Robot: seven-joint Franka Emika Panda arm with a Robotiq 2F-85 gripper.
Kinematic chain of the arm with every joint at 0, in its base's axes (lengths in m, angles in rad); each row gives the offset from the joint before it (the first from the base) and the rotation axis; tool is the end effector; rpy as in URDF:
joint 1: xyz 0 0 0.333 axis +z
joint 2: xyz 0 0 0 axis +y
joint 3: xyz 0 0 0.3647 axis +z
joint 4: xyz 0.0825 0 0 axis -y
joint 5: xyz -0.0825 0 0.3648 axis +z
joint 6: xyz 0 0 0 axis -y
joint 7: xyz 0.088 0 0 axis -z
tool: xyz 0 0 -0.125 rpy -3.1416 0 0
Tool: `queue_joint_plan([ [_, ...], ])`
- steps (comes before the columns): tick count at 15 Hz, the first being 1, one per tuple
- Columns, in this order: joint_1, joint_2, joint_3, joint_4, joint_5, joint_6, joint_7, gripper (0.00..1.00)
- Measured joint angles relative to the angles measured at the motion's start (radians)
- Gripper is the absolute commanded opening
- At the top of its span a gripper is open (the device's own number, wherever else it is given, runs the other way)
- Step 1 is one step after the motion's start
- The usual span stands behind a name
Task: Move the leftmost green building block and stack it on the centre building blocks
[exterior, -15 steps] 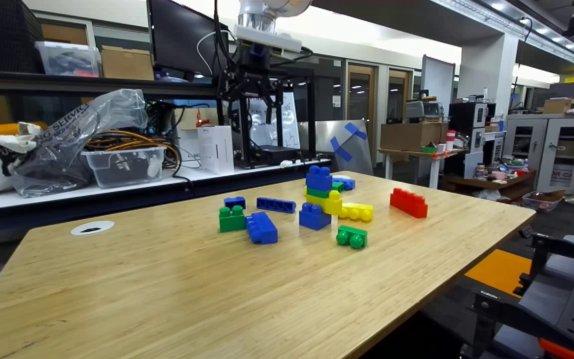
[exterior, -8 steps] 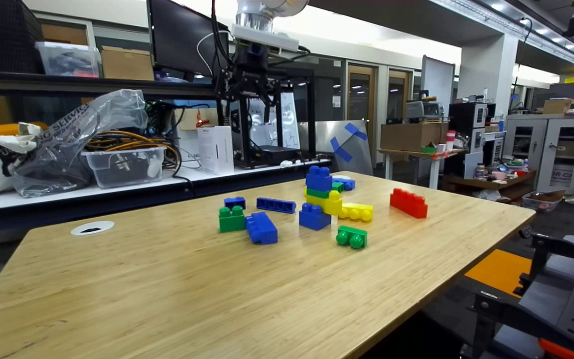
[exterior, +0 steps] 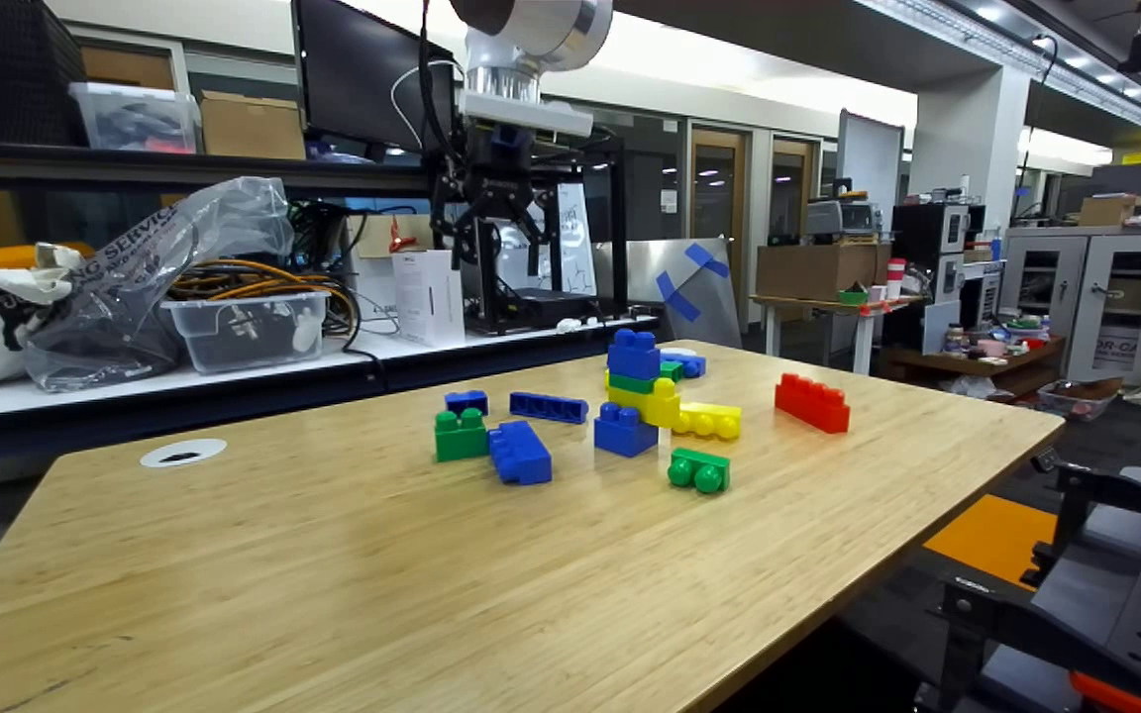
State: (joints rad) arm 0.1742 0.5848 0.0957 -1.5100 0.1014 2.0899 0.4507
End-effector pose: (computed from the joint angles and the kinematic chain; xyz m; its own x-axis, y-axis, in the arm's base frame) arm 0.6905 0.1848 0.3571 0.9684 -0.2399 -0.0679 -0.2468 -0.9613 -0.1228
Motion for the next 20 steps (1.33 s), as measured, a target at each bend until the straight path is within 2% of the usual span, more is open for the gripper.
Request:
queue_joint_plan([
  [9, 0.081, 0.212, -0.017, 0.18, -0.055, -0.058, 0.0, 1.0],
  [14, 0.149, 0.32, -0.059, 0.295, -0.098, -0.09, 0.08, 1.0],
  [20, 0.211, 0.407, -0.098, 0.385, -0.149, -0.073, 0.143, 1.0],
])
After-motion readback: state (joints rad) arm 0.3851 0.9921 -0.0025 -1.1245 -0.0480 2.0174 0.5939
